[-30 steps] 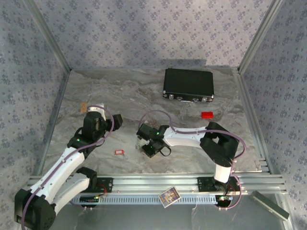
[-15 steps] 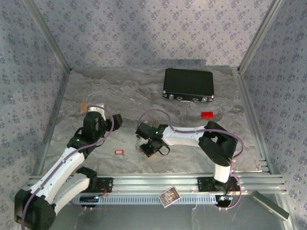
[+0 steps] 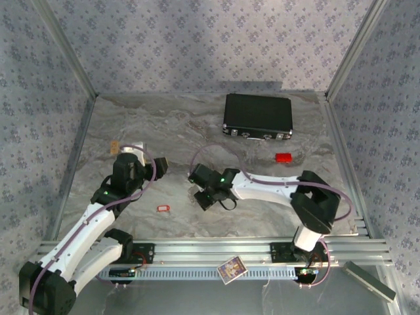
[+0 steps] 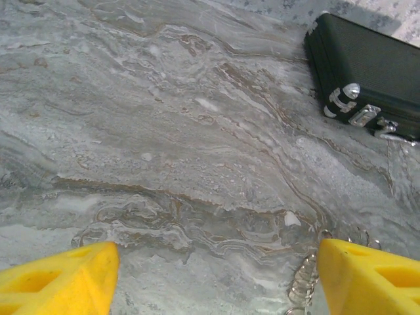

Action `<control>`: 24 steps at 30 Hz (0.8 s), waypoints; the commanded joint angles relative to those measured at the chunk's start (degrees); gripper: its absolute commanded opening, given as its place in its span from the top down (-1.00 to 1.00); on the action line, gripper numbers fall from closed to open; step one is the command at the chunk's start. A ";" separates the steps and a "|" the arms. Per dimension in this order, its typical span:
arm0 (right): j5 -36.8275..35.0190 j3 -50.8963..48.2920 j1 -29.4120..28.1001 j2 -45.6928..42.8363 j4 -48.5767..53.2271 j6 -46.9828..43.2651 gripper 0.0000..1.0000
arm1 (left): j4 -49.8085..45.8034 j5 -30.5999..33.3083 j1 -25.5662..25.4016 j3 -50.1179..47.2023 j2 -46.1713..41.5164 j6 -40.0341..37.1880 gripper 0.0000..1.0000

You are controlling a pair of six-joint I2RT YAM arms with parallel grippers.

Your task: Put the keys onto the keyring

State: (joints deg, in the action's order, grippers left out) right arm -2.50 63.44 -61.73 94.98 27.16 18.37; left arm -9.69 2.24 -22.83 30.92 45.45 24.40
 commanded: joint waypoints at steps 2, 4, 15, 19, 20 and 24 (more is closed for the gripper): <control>-7.60 -2.13 0.56 -6.50 -3.00 -5.45 1.00 | 2.28 -4.95 0.33 2.89 -2.27 -4.81 -0.53; -8.88 -3.45 0.69 -9.35 -5.27 -7.87 1.00 | 2.80 -6.78 0.33 3.51 -3.18 -6.47 -0.50; -0.38 -13.70 5.75 -22.38 -20.60 -23.77 1.00 | 6.22 -18.41 -2.35 3.76 -5.19 -18.36 -0.21; 8.74 -17.37 9.42 -26.80 -23.38 -27.25 1.00 | 4.80 -24.16 -6.49 4.58 -2.89 -27.47 -0.10; 11.08 -18.10 10.00 -27.62 -23.87 -28.48 1.00 | 3.97 -24.68 -7.93 5.02 -1.86 -29.96 -0.09; 18.27 -19.32 11.25 -30.51 -22.98 -33.40 1.00 | 1.78 -25.24 -11.60 7.31 2.70 -35.63 -0.02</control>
State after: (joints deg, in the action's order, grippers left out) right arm 7.25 44.60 -50.83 66.83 6.76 -9.21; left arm -6.76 -19.57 -32.91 35.22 46.15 -3.57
